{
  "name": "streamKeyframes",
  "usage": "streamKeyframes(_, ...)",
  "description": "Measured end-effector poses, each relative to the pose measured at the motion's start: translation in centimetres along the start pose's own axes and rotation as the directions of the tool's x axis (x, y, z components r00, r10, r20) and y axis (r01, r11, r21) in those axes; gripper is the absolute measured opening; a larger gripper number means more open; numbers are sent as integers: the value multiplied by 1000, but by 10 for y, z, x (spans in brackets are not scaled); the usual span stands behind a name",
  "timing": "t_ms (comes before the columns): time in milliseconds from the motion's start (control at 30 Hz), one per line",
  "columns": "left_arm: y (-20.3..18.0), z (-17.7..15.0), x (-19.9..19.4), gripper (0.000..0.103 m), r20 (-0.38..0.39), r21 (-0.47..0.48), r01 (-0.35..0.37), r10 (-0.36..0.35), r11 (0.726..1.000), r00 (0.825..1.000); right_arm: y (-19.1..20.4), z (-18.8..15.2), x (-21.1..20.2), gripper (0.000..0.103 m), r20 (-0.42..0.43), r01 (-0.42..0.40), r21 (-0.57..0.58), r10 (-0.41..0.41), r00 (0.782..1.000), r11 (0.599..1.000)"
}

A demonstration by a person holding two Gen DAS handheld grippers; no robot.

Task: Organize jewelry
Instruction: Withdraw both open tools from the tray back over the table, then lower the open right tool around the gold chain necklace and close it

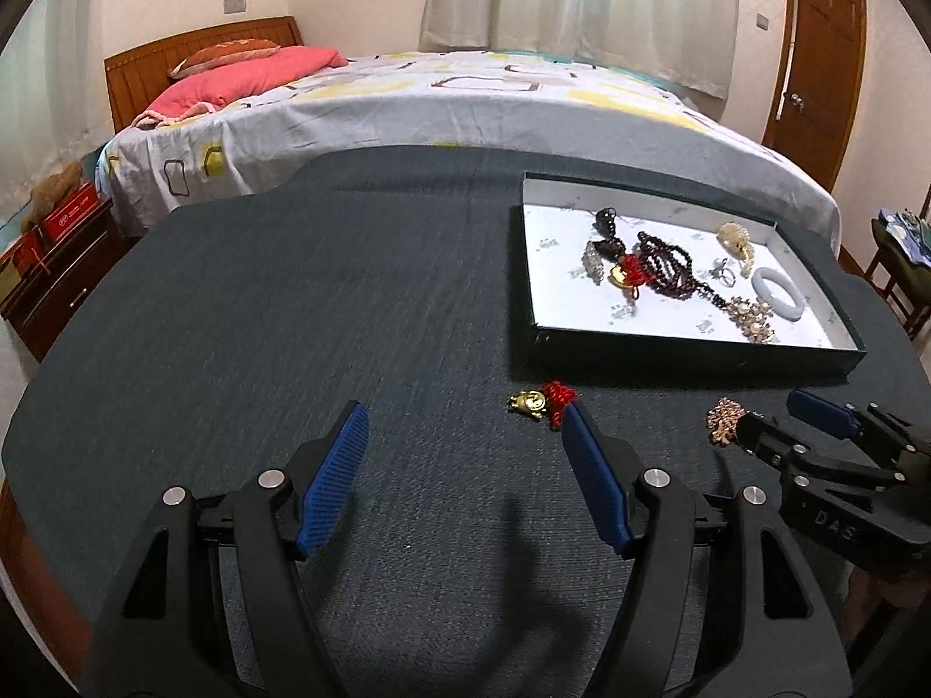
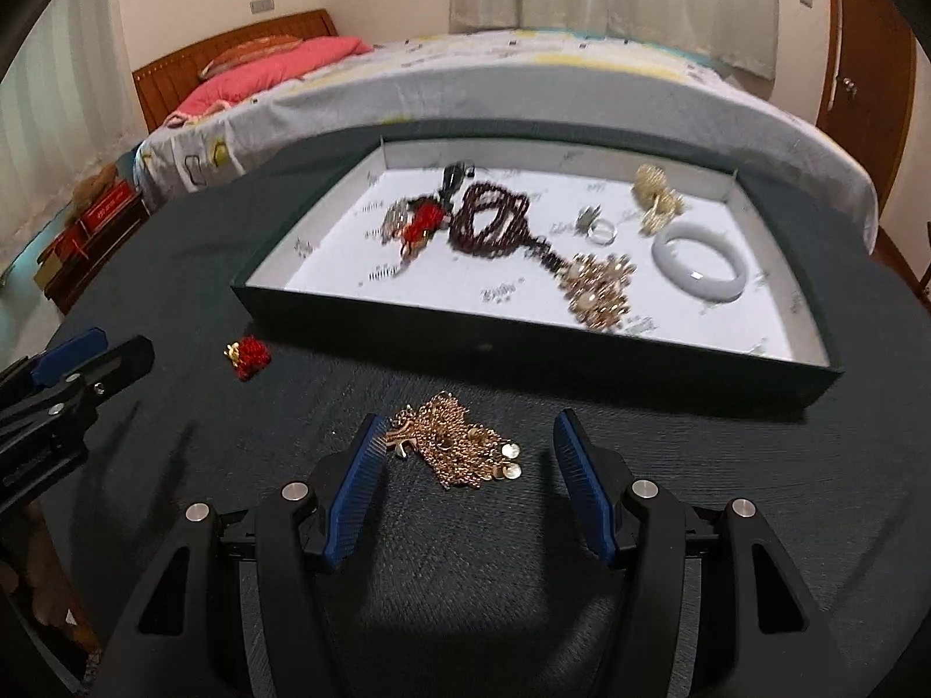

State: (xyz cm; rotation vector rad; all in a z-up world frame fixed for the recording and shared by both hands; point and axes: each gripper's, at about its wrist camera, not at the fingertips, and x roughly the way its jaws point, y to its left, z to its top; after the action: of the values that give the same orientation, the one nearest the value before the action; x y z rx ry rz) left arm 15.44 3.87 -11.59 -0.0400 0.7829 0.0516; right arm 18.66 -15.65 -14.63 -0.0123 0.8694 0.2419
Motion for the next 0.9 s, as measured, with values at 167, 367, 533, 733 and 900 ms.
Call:
streamKeyframes(167, 4, -2, 8, 67, -22, -6, -8, 8, 1000, 1000, 1, 3, 8, 59, -25, 7, -9, -8, 1000, 1000)
streamKeyframes(367, 6, -4, 14, 67, -39, -14, -14, 13, 1000, 999, 1, 4, 13, 59, -46, 1, -16, -1, 999, 1000)
streamKeyframes(533, 5, -4, 16, 67, -42, -14, -10, 10, 1000, 999, 6, 6, 11, 59, -43, -21, -21, 21, 999, 1000)
streamKeyframes(733, 3, -5, 19, 67, -53, -12, -6, 5, 1000, 999, 10, 5, 14, 59, -49, -8, -54, 5, 999, 998)
streamKeyframes(900, 5, -6, 21, 67, -62, -23, -1, 0, 1000, 998, 6, 2, 11, 49, -37, 11, -70, -14, 999, 997)
